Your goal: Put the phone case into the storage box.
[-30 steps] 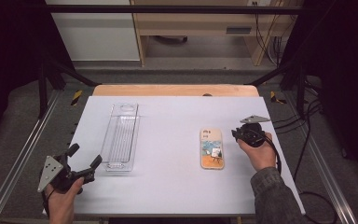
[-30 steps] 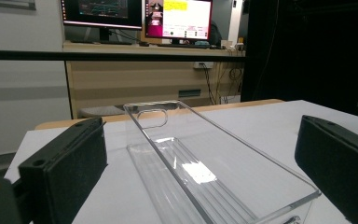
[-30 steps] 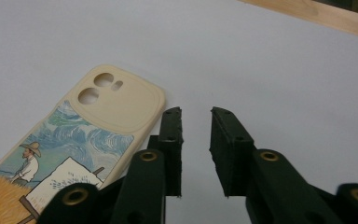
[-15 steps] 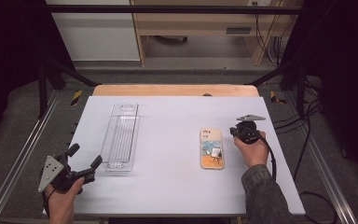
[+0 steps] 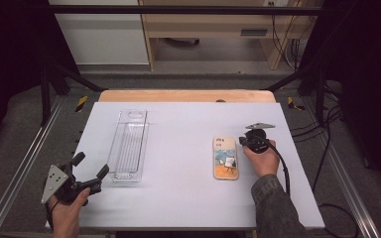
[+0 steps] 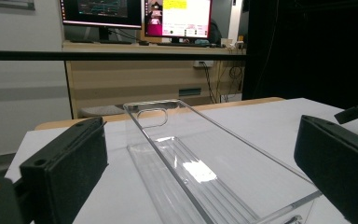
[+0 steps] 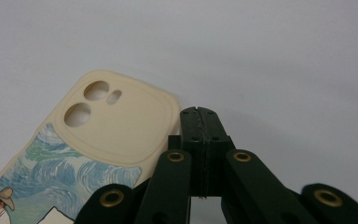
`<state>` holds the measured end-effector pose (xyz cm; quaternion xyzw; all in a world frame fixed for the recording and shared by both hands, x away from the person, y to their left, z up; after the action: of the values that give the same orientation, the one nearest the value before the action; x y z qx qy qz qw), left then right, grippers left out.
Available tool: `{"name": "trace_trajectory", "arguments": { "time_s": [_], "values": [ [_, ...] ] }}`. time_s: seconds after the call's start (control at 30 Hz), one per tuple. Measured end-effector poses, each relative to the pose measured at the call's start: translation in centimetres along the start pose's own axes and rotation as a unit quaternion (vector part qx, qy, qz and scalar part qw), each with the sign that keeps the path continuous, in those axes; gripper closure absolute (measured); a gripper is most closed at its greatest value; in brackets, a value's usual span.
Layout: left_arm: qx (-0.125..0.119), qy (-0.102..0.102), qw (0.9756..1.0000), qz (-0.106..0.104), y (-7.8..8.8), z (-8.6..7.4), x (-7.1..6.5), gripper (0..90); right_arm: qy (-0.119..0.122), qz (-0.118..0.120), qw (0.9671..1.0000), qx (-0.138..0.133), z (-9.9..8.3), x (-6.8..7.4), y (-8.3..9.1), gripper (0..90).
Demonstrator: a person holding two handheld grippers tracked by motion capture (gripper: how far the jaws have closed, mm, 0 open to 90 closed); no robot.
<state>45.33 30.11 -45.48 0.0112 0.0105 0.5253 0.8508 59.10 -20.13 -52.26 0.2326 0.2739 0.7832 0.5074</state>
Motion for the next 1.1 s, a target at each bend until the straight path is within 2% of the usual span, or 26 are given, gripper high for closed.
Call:
{"name": "trace_trajectory", "arguments": {
  "time_s": [0.1,0.23,0.6,0.67,0.7,0.73,0.83,0.87,1.1],
  "values": [
    [0.0,-0.002,1.0,0.0,0.0,0.0,0.0,2.5,0.007,0.0,0.9999,0.009,-0.2,0.2,-0.4,90.0],
    [-0.001,-0.001,1.0,0.001,0.0,0.0,0.1,2.5,-0.003,-0.004,0.9999,0.014,-0.4,0.2,-0.9,90.0],
    [-0.002,0.001,1.0,0.001,0.0,0.1,0.1,2.6,-0.003,0.017,0.9998,0.014,-0.4,1.4,-1.7,90.0],
    [-0.002,0.0,1.0,-0.001,0.1,0.2,0.0,2.6,-0.002,0.029,0.9995,0.012,-0.3,2.3,-2.0,90.0],
    [-0.002,0.0,1.0,-0.001,0.1,0.2,0.0,2.6,-0.002,0.029,0.9995,0.012,-0.3,2.3,-2.0,90.0],
    [-0.002,-0.001,1.0,-0.001,0.1,0.2,-0.1,2.6,0.006,0.039,0.9992,0.012,-0.2,3.2,-2.2,90.0],
    [-0.002,-0.001,1.0,-0.001,0.1,0.2,-0.1,2.6,0.012,0.047,0.9988,0.011,-0.1,3.9,-2.4,90.0],
    [-0.002,-0.001,1.0,0.0,0.1,0.2,0.0,2.6,0.018,0.054,0.9983,0.012,0.0,4.6,-2.6,90.0],
    [-0.001,0.001,1.0,0.004,0.1,0.1,0.2,2.6,0.033,0.076,0.9964,0.016,0.0,6.5,-3.0,90.0]
  ]
}}
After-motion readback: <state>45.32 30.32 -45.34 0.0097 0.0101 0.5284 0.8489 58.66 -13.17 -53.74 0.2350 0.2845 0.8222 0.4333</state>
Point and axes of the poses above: each handheld gripper's, and its own axes: y roughly backward along the jaws, z roughly out of its top, x roughly to its left, the point moved 6 cm from there along -y, roughly forward along the jaws, and after that the axes turned 2 degrees about z, right-handed, at the moved point
